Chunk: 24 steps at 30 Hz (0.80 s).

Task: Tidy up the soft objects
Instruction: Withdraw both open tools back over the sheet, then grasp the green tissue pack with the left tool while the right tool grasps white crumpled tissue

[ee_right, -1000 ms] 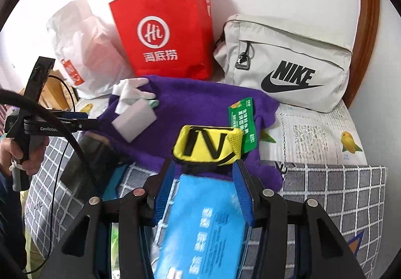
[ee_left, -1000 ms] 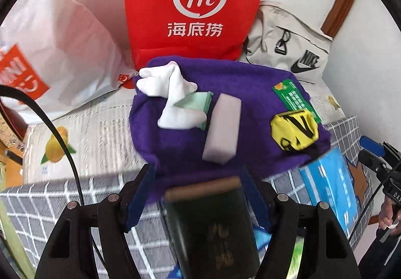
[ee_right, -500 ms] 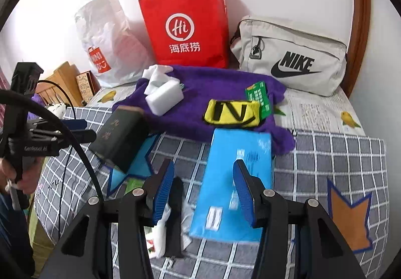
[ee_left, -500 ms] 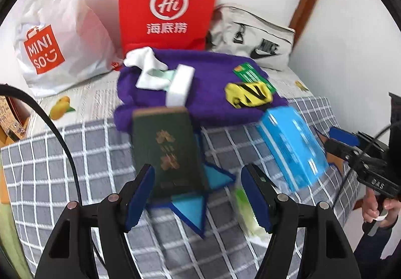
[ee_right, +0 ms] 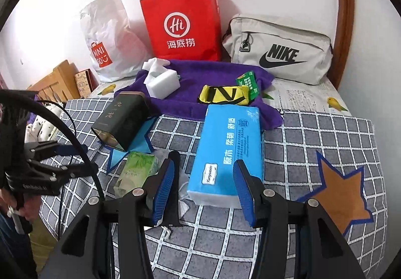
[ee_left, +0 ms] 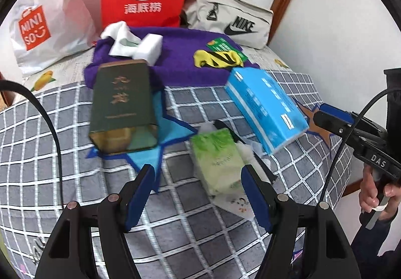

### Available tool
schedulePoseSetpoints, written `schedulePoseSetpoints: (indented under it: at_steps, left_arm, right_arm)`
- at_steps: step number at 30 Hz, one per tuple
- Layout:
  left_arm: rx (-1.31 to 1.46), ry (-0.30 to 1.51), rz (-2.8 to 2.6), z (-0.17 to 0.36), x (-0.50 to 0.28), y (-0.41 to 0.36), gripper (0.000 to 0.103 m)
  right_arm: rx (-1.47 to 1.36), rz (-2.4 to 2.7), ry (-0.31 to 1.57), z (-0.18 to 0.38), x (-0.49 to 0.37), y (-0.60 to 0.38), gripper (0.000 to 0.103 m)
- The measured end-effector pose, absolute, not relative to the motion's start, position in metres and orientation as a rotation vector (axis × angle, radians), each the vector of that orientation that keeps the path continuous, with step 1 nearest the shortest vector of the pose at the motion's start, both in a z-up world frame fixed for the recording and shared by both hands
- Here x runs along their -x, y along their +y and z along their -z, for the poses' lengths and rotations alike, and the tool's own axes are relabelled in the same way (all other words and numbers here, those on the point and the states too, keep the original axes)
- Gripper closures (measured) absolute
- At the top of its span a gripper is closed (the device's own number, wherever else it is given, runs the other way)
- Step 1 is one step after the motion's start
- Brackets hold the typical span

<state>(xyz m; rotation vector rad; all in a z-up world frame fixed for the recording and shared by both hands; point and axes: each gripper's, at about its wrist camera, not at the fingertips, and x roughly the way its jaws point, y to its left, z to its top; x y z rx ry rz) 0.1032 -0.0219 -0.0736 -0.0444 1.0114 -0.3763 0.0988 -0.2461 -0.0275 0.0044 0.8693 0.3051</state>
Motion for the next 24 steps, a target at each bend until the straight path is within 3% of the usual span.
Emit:
schedulePoseSetpoints:
  at_steps: [13, 24]
  left_arm:
    - [-0.031, 1.101, 0.342, 0.120, -0.124, -0.071, 0.033]
    - [-0.055, 1.081, 0.308, 0.119, -0.122, -0.043, 0.033]
  right_arm:
    - [-0.025, -0.295, 0.917, 0.049, -0.084, -0.261, 0.054]
    - [-0.062, -0.305, 0.942, 0.063, -0.085, -0.261, 0.054]
